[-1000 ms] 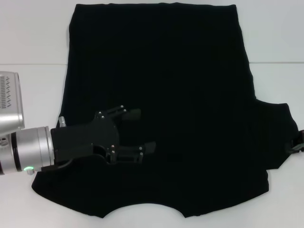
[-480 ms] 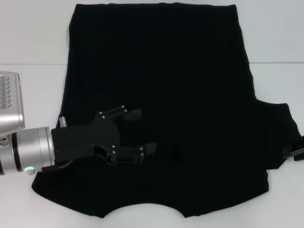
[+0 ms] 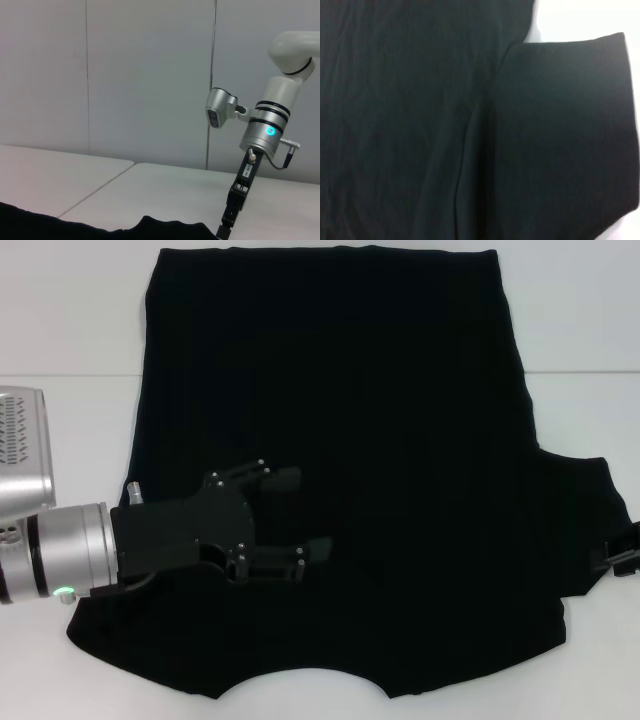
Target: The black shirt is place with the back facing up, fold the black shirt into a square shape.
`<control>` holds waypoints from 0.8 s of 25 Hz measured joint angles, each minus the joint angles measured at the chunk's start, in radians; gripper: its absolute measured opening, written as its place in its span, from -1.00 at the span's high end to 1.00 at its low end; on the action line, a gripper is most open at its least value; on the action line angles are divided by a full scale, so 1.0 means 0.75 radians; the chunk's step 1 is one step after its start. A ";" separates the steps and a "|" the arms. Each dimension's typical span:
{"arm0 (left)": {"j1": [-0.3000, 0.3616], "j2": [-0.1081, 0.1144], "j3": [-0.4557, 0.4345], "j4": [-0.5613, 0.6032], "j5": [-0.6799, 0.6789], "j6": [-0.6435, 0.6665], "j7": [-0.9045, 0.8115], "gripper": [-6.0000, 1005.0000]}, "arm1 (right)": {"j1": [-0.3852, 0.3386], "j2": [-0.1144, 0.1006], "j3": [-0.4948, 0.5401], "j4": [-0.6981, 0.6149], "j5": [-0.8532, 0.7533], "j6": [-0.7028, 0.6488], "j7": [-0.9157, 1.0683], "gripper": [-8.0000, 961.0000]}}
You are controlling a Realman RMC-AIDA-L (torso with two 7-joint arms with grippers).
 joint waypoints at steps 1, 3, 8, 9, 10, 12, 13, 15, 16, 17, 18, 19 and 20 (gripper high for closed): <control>-0.001 0.000 0.000 0.000 0.000 0.000 0.000 -0.86 | -0.001 0.000 -0.001 0.000 0.000 0.003 0.007 0.13; -0.001 0.000 0.000 0.000 0.001 0.000 0.000 -0.87 | -0.006 0.000 -0.001 -0.004 0.000 0.015 0.016 0.13; -0.002 0.000 -0.002 0.000 0.001 0.000 0.000 -0.86 | -0.010 -0.008 0.001 -0.009 0.003 0.000 0.016 0.13; -0.002 0.000 -0.003 0.000 0.001 0.000 0.000 -0.86 | -0.012 -0.012 0.001 -0.009 0.002 -0.004 0.019 0.13; -0.002 0.000 -0.005 0.000 0.001 0.000 0.000 -0.86 | -0.014 -0.014 0.001 -0.009 0.002 -0.009 0.022 0.13; -0.002 0.000 -0.005 -0.001 0.000 0.000 0.000 -0.86 | -0.018 -0.017 0.002 -0.009 0.003 -0.011 0.032 0.13; -0.002 0.000 -0.004 -0.002 -0.002 0.000 0.000 -0.86 | -0.019 -0.017 0.003 -0.009 0.004 -0.008 0.041 0.13; -0.002 0.000 -0.003 -0.002 -0.006 0.000 -0.001 -0.87 | -0.020 -0.017 0.008 -0.009 0.005 0.003 0.057 0.13; -0.002 0.000 -0.003 -0.002 -0.007 0.000 -0.001 -0.87 | -0.021 -0.016 0.012 -0.009 0.005 0.006 0.065 0.13; -0.002 0.000 -0.004 -0.002 -0.008 0.000 -0.001 -0.87 | -0.021 -0.015 0.017 -0.009 0.006 0.012 0.075 0.13; -0.002 0.000 -0.005 -0.002 -0.009 0.000 -0.002 -0.87 | -0.021 -0.015 0.025 -0.009 0.006 0.018 0.087 0.13; -0.002 0.000 -0.006 -0.002 -0.010 0.000 -0.002 -0.87 | -0.021 -0.014 0.030 -0.009 0.006 0.023 0.097 0.13; -0.002 0.000 -0.006 -0.002 -0.011 0.000 -0.002 -0.86 | -0.021 -0.013 0.045 -0.009 0.006 0.030 0.115 0.13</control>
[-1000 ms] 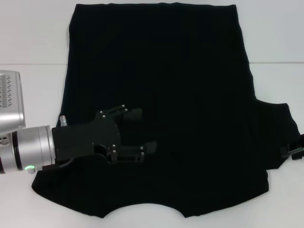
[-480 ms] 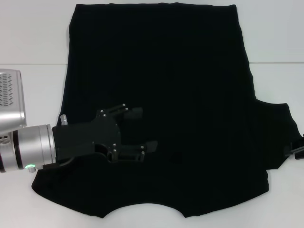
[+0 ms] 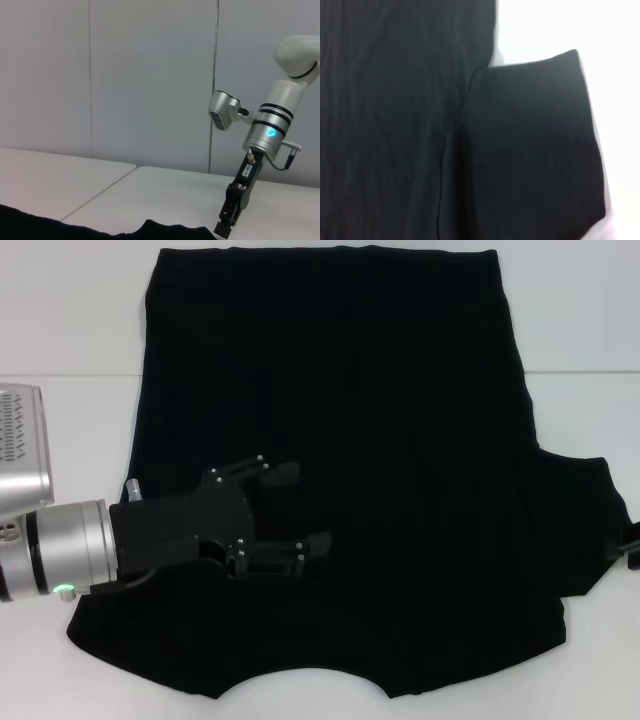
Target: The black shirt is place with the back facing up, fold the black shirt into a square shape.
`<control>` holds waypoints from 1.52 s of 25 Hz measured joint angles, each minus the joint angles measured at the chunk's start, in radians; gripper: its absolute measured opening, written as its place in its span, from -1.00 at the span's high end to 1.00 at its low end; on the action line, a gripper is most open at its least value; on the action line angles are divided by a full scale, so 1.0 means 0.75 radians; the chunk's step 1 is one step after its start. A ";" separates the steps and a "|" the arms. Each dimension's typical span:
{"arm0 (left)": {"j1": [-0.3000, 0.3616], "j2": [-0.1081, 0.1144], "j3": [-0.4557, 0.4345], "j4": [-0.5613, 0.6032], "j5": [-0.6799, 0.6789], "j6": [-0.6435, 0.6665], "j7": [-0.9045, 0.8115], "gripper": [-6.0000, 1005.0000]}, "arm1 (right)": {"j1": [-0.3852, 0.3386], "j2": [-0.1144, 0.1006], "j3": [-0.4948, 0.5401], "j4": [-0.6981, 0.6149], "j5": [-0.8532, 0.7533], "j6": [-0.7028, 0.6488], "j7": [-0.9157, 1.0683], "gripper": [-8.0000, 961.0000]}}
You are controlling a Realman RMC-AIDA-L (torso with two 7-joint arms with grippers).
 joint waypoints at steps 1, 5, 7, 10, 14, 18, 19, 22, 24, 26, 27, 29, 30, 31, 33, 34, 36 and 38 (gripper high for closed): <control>0.000 0.000 -0.001 0.000 0.000 0.000 0.000 -0.86 | 0.000 0.001 0.007 0.000 0.000 0.002 0.007 0.13; -0.001 0.000 -0.001 0.002 -0.002 -0.002 0.000 -0.86 | -0.001 0.007 0.016 0.000 0.001 0.002 0.022 0.13; -0.002 0.001 -0.002 0.002 -0.003 -0.003 0.000 -0.86 | 0.002 0.011 0.016 0.003 0.001 0.003 0.029 0.13; -0.002 0.002 -0.002 0.002 -0.003 -0.004 0.001 -0.86 | 0.008 0.016 0.016 0.011 -0.002 0.011 0.031 0.13; -0.002 0.004 -0.004 0.004 -0.003 -0.004 0.003 -0.87 | 0.010 0.026 0.014 0.013 -0.003 0.020 0.031 0.13; -0.002 0.006 -0.004 0.005 -0.003 -0.004 0.003 -0.87 | 0.008 0.030 0.011 0.016 -0.004 0.026 0.031 0.13; -0.003 0.006 -0.004 0.006 -0.003 -0.004 0.003 -0.87 | 0.007 0.031 0.011 0.016 -0.004 0.032 0.031 0.13; -0.005 0.006 -0.004 0.009 -0.003 -0.004 0.004 -0.86 | 0.006 0.033 0.011 0.017 -0.004 0.044 0.031 0.13; -0.007 0.006 -0.004 0.009 -0.003 -0.004 0.004 -0.86 | 0.006 0.040 0.014 0.018 -0.003 0.065 0.032 0.13; -0.008 0.006 -0.004 0.009 -0.003 -0.005 0.004 -0.86 | 0.011 0.047 0.014 0.018 0.000 0.089 0.033 0.13; -0.009 0.006 -0.004 0.009 -0.003 -0.006 0.004 -0.86 | 0.014 0.048 0.014 0.018 0.000 0.095 0.033 0.13; -0.010 0.007 -0.004 0.009 -0.003 -0.006 0.004 -0.86 | 0.018 0.050 0.014 0.018 0.001 0.100 0.033 0.13; -0.010 0.008 -0.004 0.008 -0.003 -0.006 0.004 -0.86 | 0.021 0.050 0.014 0.018 0.001 0.103 0.033 0.13; -0.011 0.008 -0.004 0.008 -0.003 -0.006 0.004 -0.86 | 0.025 0.050 0.014 0.018 0.002 0.106 0.033 0.13; -0.013 0.008 -0.004 0.008 -0.003 -0.006 0.004 -0.86 | 0.032 0.050 0.009 0.019 0.002 0.108 0.033 0.13; -0.013 0.008 -0.005 0.008 -0.003 -0.007 0.004 -0.86 | 0.033 0.050 0.006 0.018 0.002 0.107 0.033 0.13; -0.013 0.008 -0.005 0.008 -0.003 -0.009 0.004 -0.86 | 0.035 0.050 0.002 0.018 0.003 0.107 0.032 0.13; -0.013 0.008 -0.006 0.008 -0.003 -0.015 0.004 -0.86 | 0.036 0.052 -0.001 0.019 0.002 0.106 0.031 0.14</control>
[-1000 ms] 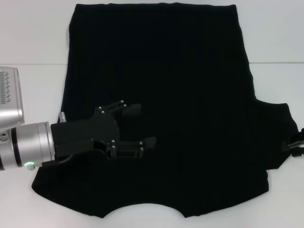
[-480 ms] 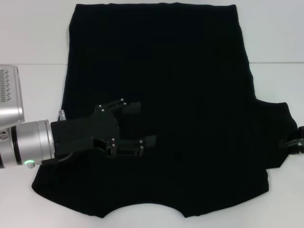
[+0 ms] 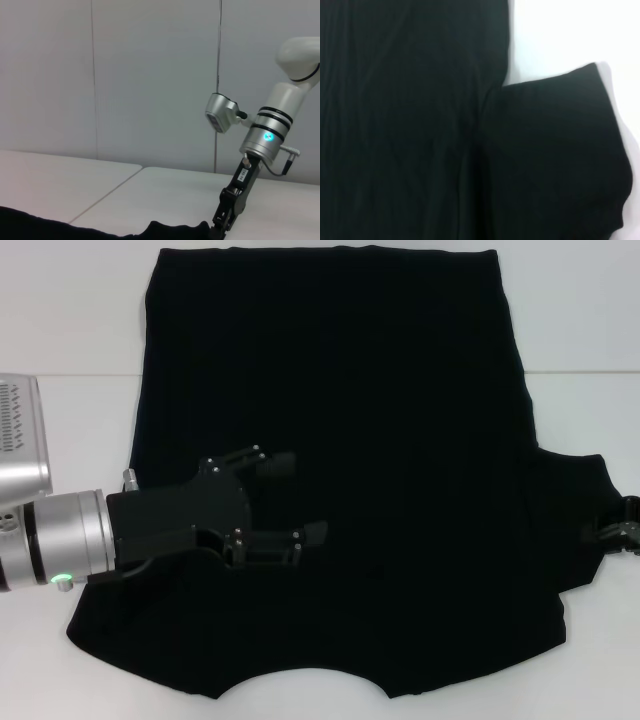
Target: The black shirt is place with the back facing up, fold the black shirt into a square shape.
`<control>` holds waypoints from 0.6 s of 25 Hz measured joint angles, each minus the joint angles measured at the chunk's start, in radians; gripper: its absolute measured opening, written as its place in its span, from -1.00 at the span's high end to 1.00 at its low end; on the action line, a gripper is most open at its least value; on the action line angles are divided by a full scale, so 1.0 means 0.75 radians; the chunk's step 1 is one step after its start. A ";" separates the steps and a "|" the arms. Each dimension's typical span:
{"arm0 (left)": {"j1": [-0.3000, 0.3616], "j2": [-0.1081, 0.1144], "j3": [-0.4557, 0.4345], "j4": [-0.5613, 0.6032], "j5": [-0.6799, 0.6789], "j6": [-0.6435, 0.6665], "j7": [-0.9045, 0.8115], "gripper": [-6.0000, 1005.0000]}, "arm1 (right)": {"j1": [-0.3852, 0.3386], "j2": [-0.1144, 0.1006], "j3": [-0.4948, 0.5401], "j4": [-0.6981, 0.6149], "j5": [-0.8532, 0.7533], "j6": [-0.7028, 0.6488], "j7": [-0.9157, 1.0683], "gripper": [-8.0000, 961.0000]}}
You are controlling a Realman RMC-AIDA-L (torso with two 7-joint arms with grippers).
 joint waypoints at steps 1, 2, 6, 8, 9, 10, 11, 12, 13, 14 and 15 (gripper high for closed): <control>0.000 0.000 0.000 0.000 0.000 -0.004 0.000 -0.87 | 0.001 0.002 -0.002 0.000 -0.001 -0.001 -0.002 0.15; 0.000 0.000 0.000 0.000 0.000 -0.008 -0.001 -0.87 | 0.002 0.004 -0.004 0.000 -0.003 -0.003 -0.004 0.15; 0.000 0.000 0.000 0.000 0.000 -0.010 -0.001 -0.86 | 0.013 0.009 -0.048 0.000 -0.008 -0.007 0.006 0.29; 0.001 0.000 0.000 0.000 0.000 -0.010 -0.001 -0.86 | 0.017 0.010 -0.072 0.000 -0.008 -0.005 0.017 0.46; 0.001 0.000 0.000 0.000 0.000 -0.010 -0.001 -0.86 | 0.019 0.010 -0.077 0.000 -0.008 -0.002 0.019 0.55; 0.001 0.000 0.000 0.000 0.000 -0.010 -0.001 -0.86 | 0.020 0.010 -0.078 0.000 -0.008 -0.001 0.020 0.63; 0.001 0.000 0.000 0.000 0.000 -0.010 -0.001 -0.86 | 0.021 0.010 -0.077 0.000 -0.008 0.000 0.020 0.71; 0.001 0.000 0.000 0.000 0.000 -0.010 -0.001 -0.86 | 0.021 0.010 -0.077 0.000 -0.008 0.000 0.020 0.76; 0.001 0.000 0.000 0.000 0.000 -0.010 -0.001 -0.86 | 0.021 0.010 -0.077 0.000 -0.008 0.001 0.020 0.80; 0.001 0.000 0.000 0.000 0.000 -0.010 -0.001 -0.86 | 0.021 0.010 -0.077 0.000 -0.009 0.001 0.020 0.85; 0.001 0.000 0.000 0.000 0.000 -0.010 -0.001 -0.86 | 0.021 0.010 -0.077 0.000 -0.009 0.002 0.020 0.89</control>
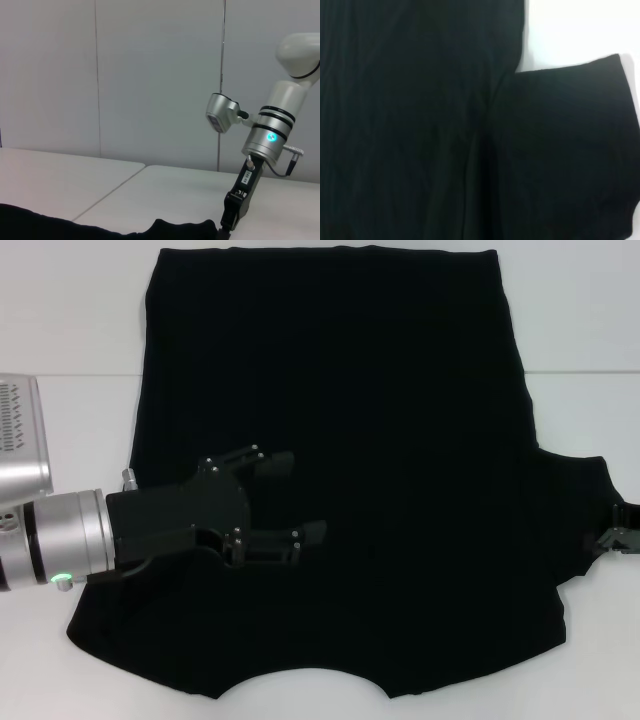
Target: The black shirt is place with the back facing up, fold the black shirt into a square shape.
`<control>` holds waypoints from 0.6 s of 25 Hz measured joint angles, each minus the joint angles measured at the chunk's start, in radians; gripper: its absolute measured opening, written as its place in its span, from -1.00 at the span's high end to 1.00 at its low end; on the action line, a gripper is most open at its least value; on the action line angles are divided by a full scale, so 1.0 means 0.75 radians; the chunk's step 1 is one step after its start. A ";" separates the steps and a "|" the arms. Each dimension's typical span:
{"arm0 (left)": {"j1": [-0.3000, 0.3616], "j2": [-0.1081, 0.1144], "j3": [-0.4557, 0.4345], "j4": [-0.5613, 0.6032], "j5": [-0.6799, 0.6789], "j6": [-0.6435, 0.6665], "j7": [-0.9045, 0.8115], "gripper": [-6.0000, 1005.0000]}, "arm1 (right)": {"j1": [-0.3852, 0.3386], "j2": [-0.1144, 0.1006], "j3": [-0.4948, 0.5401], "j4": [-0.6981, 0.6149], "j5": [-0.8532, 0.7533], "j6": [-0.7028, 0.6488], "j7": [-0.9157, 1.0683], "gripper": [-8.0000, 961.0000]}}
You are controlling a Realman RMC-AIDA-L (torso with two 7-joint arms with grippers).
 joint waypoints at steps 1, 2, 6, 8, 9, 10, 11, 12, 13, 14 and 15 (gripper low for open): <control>0.000 0.000 0.000 0.000 0.000 0.000 0.000 -0.86 | -0.001 0.000 0.000 0.000 0.000 0.000 0.000 0.94; 0.000 0.000 0.000 0.000 0.000 0.000 0.000 -0.86 | -0.003 0.000 0.002 0.000 0.000 0.001 0.000 0.98; 0.000 0.002 0.000 0.000 0.000 0.000 -0.003 -0.87 | -0.021 0.001 0.015 -0.012 0.005 0.009 -0.012 0.98; 0.000 0.002 0.000 0.000 0.000 0.000 -0.006 -0.87 | -0.038 0.001 0.023 -0.016 0.009 0.017 -0.016 0.98; 0.000 0.002 0.000 0.000 0.000 0.001 -0.007 -0.87 | -0.045 0.000 0.031 -0.017 0.010 0.020 -0.022 0.98; 0.001 0.002 -0.002 0.000 0.000 0.004 -0.008 -0.87 | -0.053 -0.002 0.044 -0.017 0.014 0.022 -0.031 0.98; 0.003 0.002 -0.006 0.000 0.000 0.007 -0.008 -0.87 | -0.061 -0.005 0.059 -0.018 0.018 0.024 -0.044 0.98; 0.004 0.002 -0.009 0.000 0.000 0.011 -0.008 -0.86 | -0.067 -0.007 0.077 -0.018 0.023 0.024 -0.059 0.98; 0.005 0.002 -0.014 0.000 0.000 0.015 -0.009 -0.86 | -0.074 -0.010 0.097 -0.018 0.030 0.024 -0.075 0.98; 0.005 0.002 -0.017 0.000 0.000 0.016 -0.009 -0.86 | -0.080 -0.011 0.113 -0.019 0.038 0.024 -0.089 0.98; 0.006 0.002 -0.020 0.000 0.000 0.018 -0.010 -0.86 | -0.085 -0.013 0.126 -0.019 0.042 0.026 -0.101 0.98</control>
